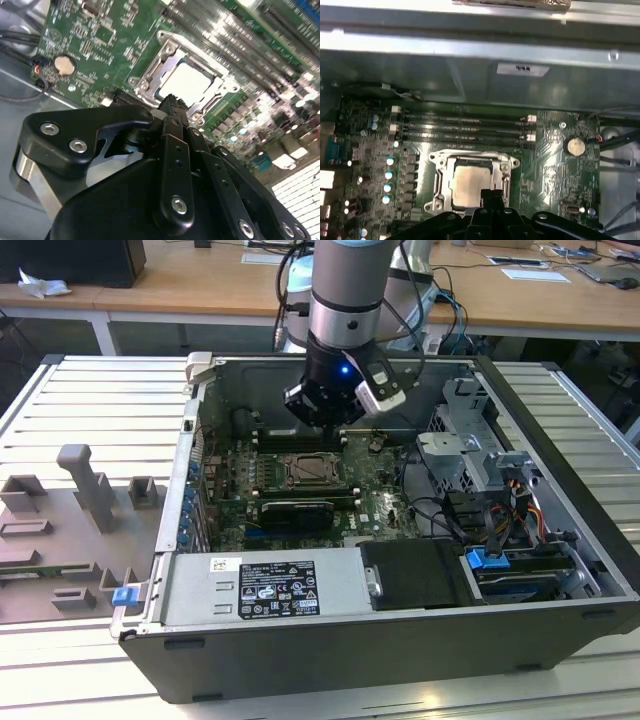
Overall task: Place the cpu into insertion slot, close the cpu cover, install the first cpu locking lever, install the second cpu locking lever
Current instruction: 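Install the second cpu locking lever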
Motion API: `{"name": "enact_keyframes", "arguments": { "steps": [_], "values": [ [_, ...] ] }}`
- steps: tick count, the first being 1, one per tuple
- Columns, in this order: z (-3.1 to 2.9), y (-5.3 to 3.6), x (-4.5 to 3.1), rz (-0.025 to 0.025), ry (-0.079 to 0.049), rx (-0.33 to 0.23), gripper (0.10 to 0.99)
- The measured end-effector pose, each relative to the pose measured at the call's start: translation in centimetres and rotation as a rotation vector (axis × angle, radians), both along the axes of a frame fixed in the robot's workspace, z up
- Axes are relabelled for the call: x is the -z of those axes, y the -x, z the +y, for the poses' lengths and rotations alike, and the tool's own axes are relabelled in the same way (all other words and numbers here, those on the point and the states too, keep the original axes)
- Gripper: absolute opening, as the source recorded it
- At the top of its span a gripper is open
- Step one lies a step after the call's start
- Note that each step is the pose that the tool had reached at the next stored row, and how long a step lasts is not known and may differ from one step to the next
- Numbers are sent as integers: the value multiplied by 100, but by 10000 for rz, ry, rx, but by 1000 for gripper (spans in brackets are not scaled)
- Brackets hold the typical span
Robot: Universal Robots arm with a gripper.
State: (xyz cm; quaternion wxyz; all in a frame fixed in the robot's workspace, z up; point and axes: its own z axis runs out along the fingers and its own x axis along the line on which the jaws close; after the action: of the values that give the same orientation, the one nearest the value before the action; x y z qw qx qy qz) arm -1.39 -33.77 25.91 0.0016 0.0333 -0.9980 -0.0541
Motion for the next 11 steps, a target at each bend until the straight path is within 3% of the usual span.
{"name": "enact_keyframes", "arguments": {
  "steps": [3,8,11],
  "values": [
    [-53,0,14,36,-7,0,106],
    [-134,0,73,43,-9,1,106],
    [-246,1,98,43,-10,0,106]
  ]
}}
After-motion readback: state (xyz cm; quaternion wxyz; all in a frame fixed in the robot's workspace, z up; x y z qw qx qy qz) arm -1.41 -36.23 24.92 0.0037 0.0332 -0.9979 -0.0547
